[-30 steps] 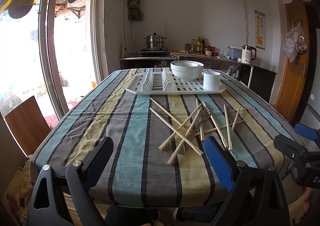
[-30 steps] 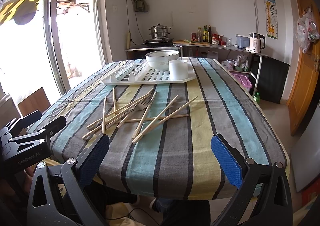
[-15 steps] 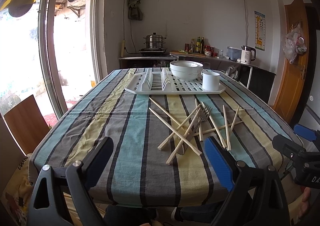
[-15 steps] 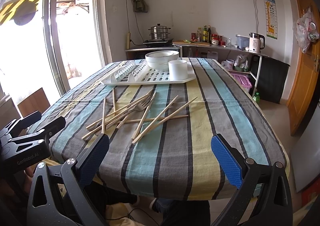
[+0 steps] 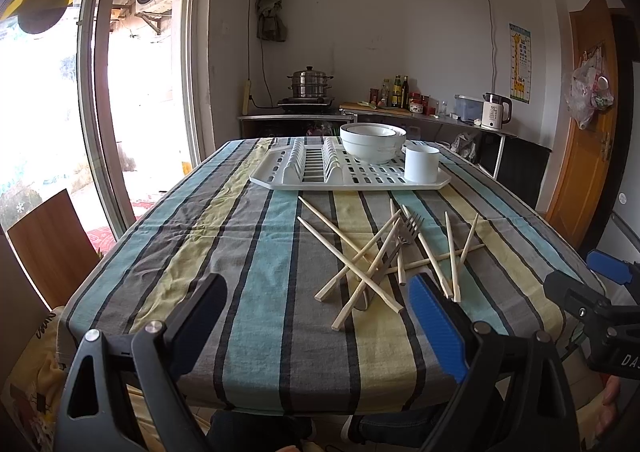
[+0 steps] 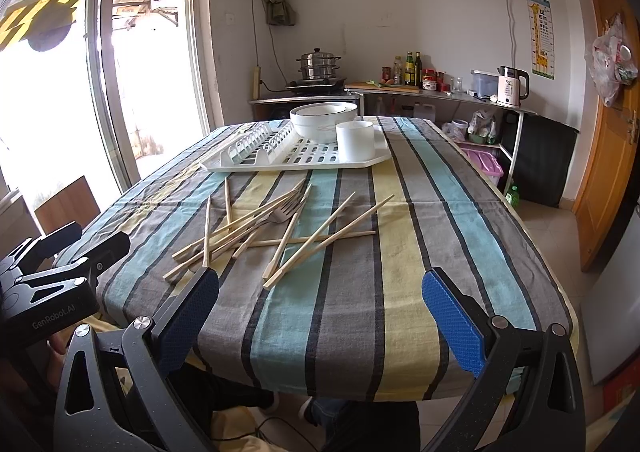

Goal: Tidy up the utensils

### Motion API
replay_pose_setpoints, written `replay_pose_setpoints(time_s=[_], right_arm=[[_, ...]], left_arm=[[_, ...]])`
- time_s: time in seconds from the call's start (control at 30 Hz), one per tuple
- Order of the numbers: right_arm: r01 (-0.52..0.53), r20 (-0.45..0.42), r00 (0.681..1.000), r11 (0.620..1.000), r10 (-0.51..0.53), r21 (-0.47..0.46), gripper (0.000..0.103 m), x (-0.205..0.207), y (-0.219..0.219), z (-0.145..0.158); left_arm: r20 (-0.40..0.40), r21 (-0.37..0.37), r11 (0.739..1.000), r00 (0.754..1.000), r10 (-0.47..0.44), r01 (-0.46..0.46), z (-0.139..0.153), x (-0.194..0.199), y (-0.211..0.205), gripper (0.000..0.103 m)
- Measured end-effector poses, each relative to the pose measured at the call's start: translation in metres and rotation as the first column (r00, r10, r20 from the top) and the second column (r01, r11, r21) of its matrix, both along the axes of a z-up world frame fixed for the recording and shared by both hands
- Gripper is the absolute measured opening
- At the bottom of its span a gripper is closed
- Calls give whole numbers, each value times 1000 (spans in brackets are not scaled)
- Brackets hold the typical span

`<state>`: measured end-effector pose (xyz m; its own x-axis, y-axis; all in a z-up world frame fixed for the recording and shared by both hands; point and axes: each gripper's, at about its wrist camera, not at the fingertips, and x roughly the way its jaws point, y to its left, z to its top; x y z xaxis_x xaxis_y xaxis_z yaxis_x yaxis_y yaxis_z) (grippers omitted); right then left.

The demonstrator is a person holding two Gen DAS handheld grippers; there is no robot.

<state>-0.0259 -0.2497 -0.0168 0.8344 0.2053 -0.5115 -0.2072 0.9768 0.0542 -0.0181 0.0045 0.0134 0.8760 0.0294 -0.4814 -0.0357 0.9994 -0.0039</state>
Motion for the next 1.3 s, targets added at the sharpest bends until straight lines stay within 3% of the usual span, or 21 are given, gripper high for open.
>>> replay_pose_setpoints(time_s=[0.97, 1.3], right_arm=[[0, 1, 1000, 1000, 0, 2, 102, 0, -1, 0], [0, -7, 1000, 1000, 0, 2, 102, 6, 0, -3]], left_arm=[[1, -9, 1000, 1000, 7, -7, -1, 1, 1, 94], [-38, -18, 1000, 999, -4, 3, -9, 15, 5, 94]])
